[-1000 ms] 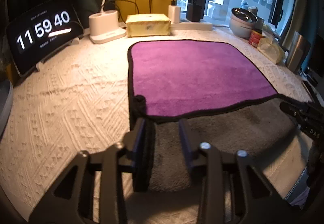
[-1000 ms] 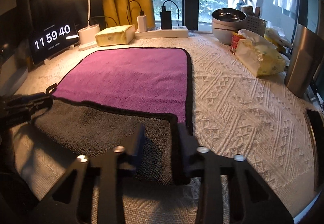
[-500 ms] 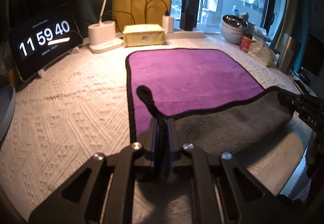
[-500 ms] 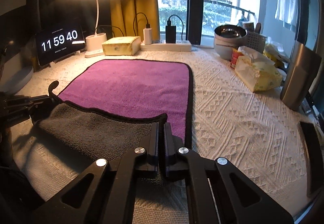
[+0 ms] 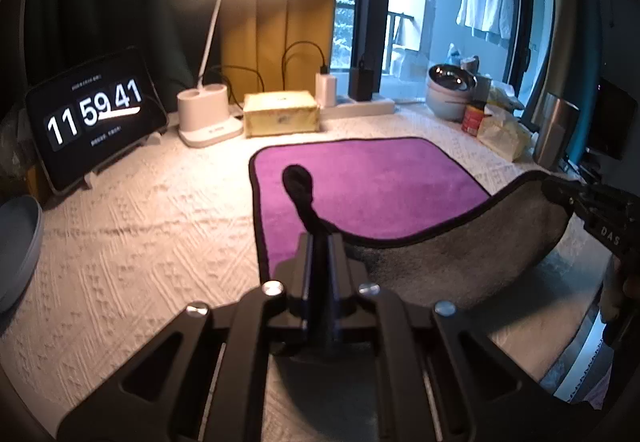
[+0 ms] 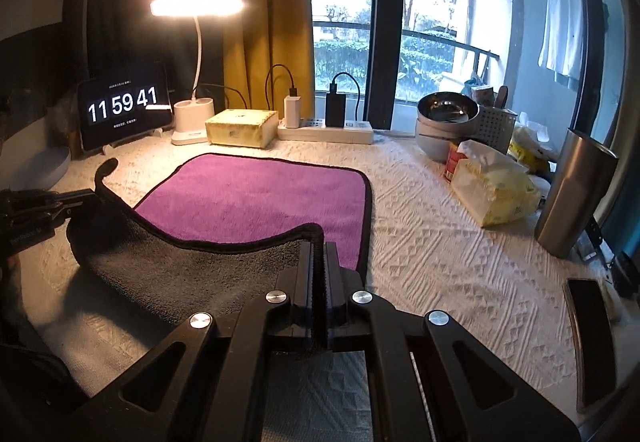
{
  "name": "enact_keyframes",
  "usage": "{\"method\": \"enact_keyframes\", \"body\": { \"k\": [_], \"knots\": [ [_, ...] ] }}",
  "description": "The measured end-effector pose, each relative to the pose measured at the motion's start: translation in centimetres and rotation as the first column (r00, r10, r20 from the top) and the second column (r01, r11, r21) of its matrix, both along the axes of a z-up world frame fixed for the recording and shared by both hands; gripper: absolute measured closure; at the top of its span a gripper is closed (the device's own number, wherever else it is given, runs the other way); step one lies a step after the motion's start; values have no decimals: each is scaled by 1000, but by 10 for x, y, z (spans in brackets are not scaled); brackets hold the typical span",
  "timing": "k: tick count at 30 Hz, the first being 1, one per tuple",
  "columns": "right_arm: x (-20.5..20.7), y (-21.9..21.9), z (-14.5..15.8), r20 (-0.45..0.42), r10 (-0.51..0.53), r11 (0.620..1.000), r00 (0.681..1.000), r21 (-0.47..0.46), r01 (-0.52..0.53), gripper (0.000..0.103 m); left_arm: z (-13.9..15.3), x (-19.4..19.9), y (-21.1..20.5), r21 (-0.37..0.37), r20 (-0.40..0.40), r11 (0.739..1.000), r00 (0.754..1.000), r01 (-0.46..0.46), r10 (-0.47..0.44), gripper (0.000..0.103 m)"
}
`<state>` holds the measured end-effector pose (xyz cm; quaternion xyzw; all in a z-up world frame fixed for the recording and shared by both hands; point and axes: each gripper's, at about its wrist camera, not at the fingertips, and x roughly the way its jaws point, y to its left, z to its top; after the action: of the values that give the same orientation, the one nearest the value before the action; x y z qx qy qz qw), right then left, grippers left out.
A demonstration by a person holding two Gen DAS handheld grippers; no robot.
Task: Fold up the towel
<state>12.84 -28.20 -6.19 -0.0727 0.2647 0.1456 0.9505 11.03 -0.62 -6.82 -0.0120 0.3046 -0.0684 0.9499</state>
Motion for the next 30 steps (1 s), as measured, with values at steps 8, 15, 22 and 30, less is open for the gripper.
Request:
{"method": "enact_keyframes", "body": {
  "k": [8, 15, 22, 30],
  "knots": [
    [4, 0, 10, 34, -2, 1000, 999, 7, 2, 98, 14, 5, 1, 9, 45, 1000, 999, -4, 4, 96],
    [17, 1, 19, 63, 2, 1000, 998, -4, -2, 98, 26, 17, 7, 32, 91, 999, 996, -24, 21, 96],
    [37, 4, 26, 82, -6, 1000, 997, 0, 6, 98, 30, 36, 13, 23, 113, 999, 993, -30, 27, 96],
    [62, 13, 34, 107, -8, 1000, 994, -1, 8, 98, 36, 58, 13, 35, 136, 999, 990, -29, 24, 96]
  ]
}}
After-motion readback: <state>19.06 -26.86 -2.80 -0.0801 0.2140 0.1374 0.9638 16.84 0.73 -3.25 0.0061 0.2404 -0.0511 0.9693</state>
